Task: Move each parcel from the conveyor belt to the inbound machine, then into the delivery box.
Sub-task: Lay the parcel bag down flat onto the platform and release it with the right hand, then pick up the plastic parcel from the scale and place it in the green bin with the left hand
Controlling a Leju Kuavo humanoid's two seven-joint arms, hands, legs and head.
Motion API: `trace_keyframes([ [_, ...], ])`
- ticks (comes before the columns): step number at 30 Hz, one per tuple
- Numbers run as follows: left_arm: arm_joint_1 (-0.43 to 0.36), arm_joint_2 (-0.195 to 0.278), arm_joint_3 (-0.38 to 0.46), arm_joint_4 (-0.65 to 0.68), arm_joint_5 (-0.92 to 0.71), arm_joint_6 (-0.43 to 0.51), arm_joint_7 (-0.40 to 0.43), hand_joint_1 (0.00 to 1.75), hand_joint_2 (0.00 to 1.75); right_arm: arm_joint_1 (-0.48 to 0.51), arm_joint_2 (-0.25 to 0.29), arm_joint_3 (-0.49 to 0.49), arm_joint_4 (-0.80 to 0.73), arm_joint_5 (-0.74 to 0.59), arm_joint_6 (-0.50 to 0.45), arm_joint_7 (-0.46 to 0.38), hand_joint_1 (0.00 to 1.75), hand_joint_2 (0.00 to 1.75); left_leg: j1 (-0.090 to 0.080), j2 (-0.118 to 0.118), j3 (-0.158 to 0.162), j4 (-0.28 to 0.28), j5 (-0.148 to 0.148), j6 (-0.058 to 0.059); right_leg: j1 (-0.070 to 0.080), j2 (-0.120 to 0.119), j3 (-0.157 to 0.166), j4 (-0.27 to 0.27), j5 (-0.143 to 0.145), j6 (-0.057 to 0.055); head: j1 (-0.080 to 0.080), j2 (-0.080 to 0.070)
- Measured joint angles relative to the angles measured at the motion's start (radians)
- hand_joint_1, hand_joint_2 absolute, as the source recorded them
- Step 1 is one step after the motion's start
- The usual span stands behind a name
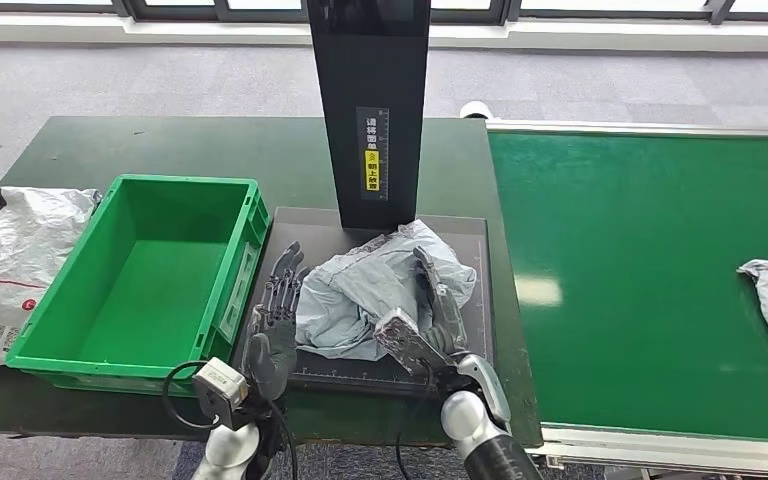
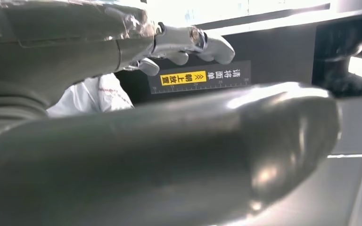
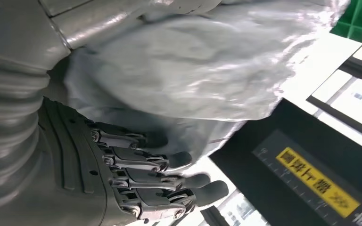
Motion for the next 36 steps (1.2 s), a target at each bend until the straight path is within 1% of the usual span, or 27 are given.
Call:
trace_keyframes([
  [3,0.001,0.0,0.0,-0.009,-0.028,0.021,0.011,0.0,0.0,0.092,-0.025,0.002,-0.131,0.012,0.013,0.018,0.0,1.75,0.0,0.0,-0.001,0.0,-0.001,0.0,0.0,0.0,-0.001,0.0,0.0,0.0,0.0,0.0],
  [6,0.002,0.0,0.0,-0.015,-0.045,0.037,0.022,0.0,0.0,0.142,-0.039,0.003,-0.217,0.019,0.019,0.029,0.0,1.75,0.0,0.0,0.0,0.0,-0.001,0.0,0.0,0.0,-0.001,0.0,0.0,0.0,0.0,0.0],
  [10,0.003,0.0,0.0,-0.029,-0.081,0.109,0.082,0.0,0.0,0.231,-0.053,0.003,-0.349,0.017,0.023,0.036,0.0,1.75,0.0,0.0,0.0,0.0,-0.001,0.0,0.0,-0.001,0.0,0.0,0.0,0.0,0.0,0.0],
  [12,0.003,0.0,0.0,-0.035,-0.104,0.167,0.118,0.0,0.0,0.282,-0.062,0.003,-0.42,0.009,0.032,0.032,0.0,1.75,0.0,0.0,0.0,0.0,-0.001,0.0,0.0,0.0,0.0,0.0,0.0,0.0,0.0,0.0],
  [14,0.002,-0.001,0.0,-0.037,-0.154,0.256,0.144,0.0,0.0,0.325,-0.069,0.002,-0.488,0.004,0.044,0.018,0.0,1.75,0.0,0.0,0.0,0.0,-0.001,-0.001,0.0,0.0,-0.001,0.0,0.0,0.0,0.0,0.0],
  [16,-0.006,-0.002,0.0,-0.035,-0.221,0.347,0.162,0.0,0.0,0.354,-0.074,0.001,-0.54,-0.004,0.058,-0.004,0.0,1.75,0.0,0.001,0.0,0.0,-0.001,-0.001,0.0,0.001,-0.001,0.0,0.0,0.0,0.0,0.0],
  [18,-0.027,-0.003,0.0,-0.019,-0.292,0.4,0.189,0.0,0.0,0.368,-0.077,0.001,-0.582,-0.015,0.073,-0.033,0.0,1.75,0.0,0.001,0.0,0.0,-0.001,0.0,0.0,0.001,-0.001,0.0,0.0,0.0,0.0,0.0],
  [20,-0.07,-0.006,0.0,0.025,-0.359,0.419,0.217,0.0,0.87,0.376,-0.079,0.001,-0.619,-0.032,0.093,-0.069,0.0,1.75,0.0,0.0,0.0,0.0,0.0,0.0,0.0,0.0,-0.001,-0.001,0.0,0.0,0.0,0.0],
  [22,-0.139,-0.012,0.0,0.102,-0.427,0.426,0.234,0.0,1.75,0.386,-0.082,0.002,-0.656,-0.056,0.124,-0.12,0.0,1.75,0.0,0.0,0.0,0.0,0.001,0.0,0.0,-0.001,0.0,-0.001,0.001,0.0,0.0,0.0],
  [24,-0.221,-0.018,0.0,0.2,-0.493,0.428,0.25,0.0,1.75,0.403,-0.085,0.007,-0.695,-0.08,0.155,-0.171,0.0,1.75,0.0,0.0,0.0,0.0,0.001,0.0,0.0,-0.001,0.0,-0.001,0.002,0.0,0.0,0.0],
  [27,-0.316,-0.027,0.0,0.334,-0.547,0.432,0.268,0.0,1.75,0.426,-0.089,0.018,-0.746,-0.096,0.174,-0.201,0.0,1.75,0.0,0.001,0.001,0.0,0.002,0.0,0.0,0.001,0.0,0.0,0.004,0.0,0.0,0.0],
  [30,-0.383,-0.036,0.0,0.447,-0.61,0.438,0.301,0.0,1.75,0.444,-0.096,0.027,-0.781,-0.116,0.195,-0.225,0.0,1.75,0.0,0.002,0.001,0.0,0.002,0.0,0.0,0.002,0.0,0.0,0.004,0.001,0.0,0.0],
  [33,-0.437,-0.047,-0.011,0.56,-0.705,0.438,0.365,0.0,1.75,0.461,-0.103,0.035,-0.813,-0.13,0.213,-0.248,0.0,1.75,0.0,0.002,0.001,0.0,0.002,0.0,0.0,0.002,0.0,0.0,0.004,0.001,0.0,0.0],
  [36,-0.482,-0.057,-0.045,0.663,-0.802,0.419,0.434,0.0,1.75,0.474,-0.107,0.04,-0.836,-0.126,0.218,-0.253,0.0,1.75,0.0,0.002,0.0,0.0,0.002,0.0,0.0,0.002,-0.001,0.0,0.004,0.001,0.0,0.0],
])
